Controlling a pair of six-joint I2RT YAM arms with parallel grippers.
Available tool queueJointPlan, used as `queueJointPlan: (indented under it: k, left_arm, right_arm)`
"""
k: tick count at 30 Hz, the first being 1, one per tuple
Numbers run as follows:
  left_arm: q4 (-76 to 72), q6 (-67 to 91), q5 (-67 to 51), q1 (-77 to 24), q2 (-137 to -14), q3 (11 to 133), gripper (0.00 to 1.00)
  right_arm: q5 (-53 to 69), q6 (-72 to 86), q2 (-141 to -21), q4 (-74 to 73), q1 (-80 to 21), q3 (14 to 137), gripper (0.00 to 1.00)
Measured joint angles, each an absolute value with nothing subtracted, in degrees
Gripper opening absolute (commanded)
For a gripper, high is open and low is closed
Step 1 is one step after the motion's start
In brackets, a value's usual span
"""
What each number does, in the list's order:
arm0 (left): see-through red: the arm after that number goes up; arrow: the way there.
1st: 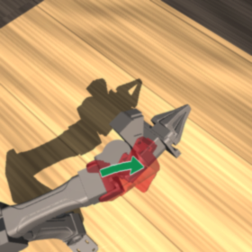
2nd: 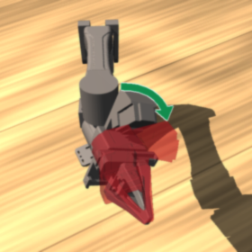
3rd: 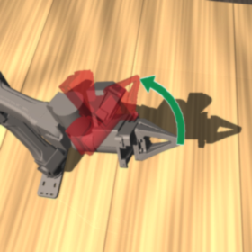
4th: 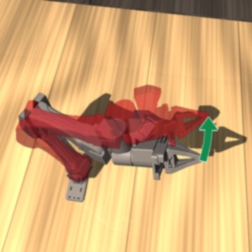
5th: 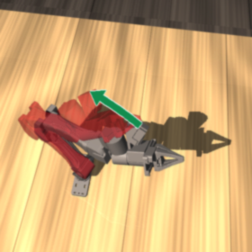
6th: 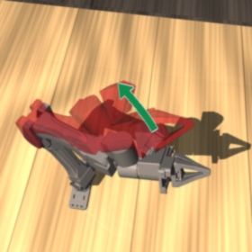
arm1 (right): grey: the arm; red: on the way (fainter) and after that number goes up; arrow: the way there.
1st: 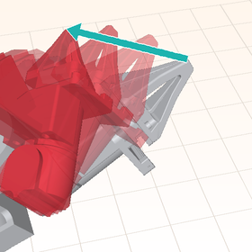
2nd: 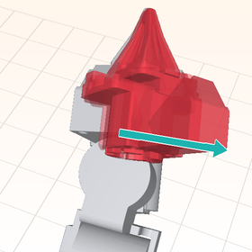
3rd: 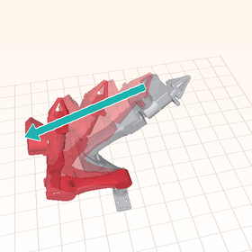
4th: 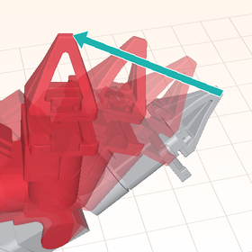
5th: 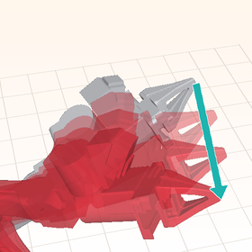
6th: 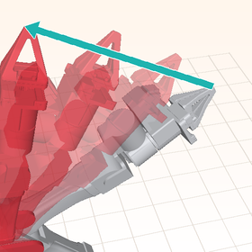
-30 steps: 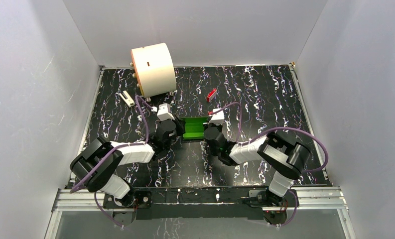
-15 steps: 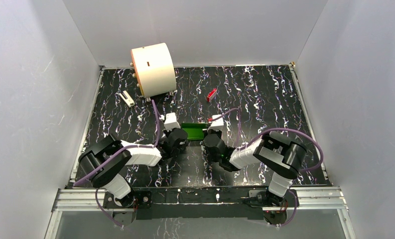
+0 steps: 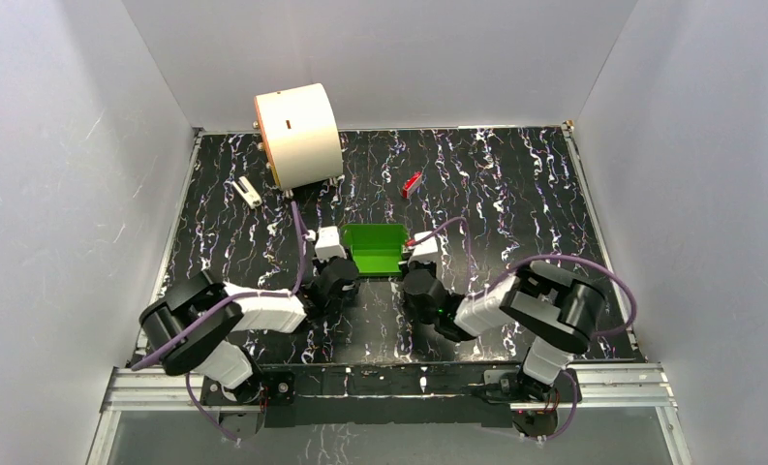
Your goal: Fold the paper box
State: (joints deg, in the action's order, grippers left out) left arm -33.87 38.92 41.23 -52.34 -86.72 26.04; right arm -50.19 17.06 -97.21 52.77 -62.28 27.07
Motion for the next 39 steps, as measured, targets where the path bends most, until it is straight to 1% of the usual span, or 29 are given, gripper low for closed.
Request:
queueJointPlan:
  k: [1, 3, 5, 7, 10, 14, 18, 22, 26, 28, 32, 39]
  left_arm:
    - [-33.78, 38.24, 40.71, -52.36, -85.47, 25.65, 0.35]
    - [-33.58, 37.19, 39.7, -52.36, -82.98, 25.19, 0.37]
    - [-32.75, 36.23, 38.65, -52.27, -79.99, 24.97, 0.39]
    - [-32.14, 35.51, 37.01, -51.7, -76.97, 24.71, 0.41]
    - [-31.46, 34.44, 32.84, -50.11, -73.21, 23.94, 0.42]
    - [-30.22, 33.3, 24.38, -41.82, -69.3, 23.05, 0.42]
    - [-31.33, 33.04, 15.75, -32.95, -67.05, 21.8, 0.42]
    - [-34.35, 33.93, 8.56, -25.3, -67.07, 20.16, 0.4]
    - [-38.24, 35.57, 0.58, -18.11, -70.78, 20.16, 0.37]
    - [-39.86, 35.86, -2.7, -16.01, -74.06, 20.86, 0.36]
    - [-41.74, 35.55, -8.82, -15.14, -80.88, 23.38, 0.35]
    - [-43.62, 33.54, -14.17, -15.09, -86.56, 26.57, 0.29]
  right_arm:
    - [-49.84, 16.36, -96.07, 52.58, -62.28, 26.55, 0.33]
    - [-48.53, 14.02, -92.73, 51.81, -62.28, 25.65, 0.42]
    - [-46.92, 11.2, -89.14, 50.15, -62.26, 25.5, 0.49]
    - [-44.49, 8.34, -85.6, 47.7, -61.93, 25.5, 0.52]
    - [-39.35, 4.89, -80.36, 42.59, -60.55, 25.87, 0.54]
    - [-27.92, 1.1, -74.22, 34.35, -54.19, 27.4, 0.54]
    - [-15.62, -0.78, -70.74, 30.33, -45.56, 27.64, 0.53]
    - [-5.65, -1.91, -70.85, 28.58, -38.17, 27.79, 0.48]
    - [1.3, -3.27, -73.97, 27.97, -33.8, 29.36, 0.47]
    - [3.81, -3.77, -76.12, 28.03, -32.51, 30.46, 0.47]
    - [8.62, -5.23, -80.42, 29.02, -30.68, 32.21, 0.45]
    - [16.01, -6.57, -86.74, 30.65, -30.11, 35.73, 0.43]
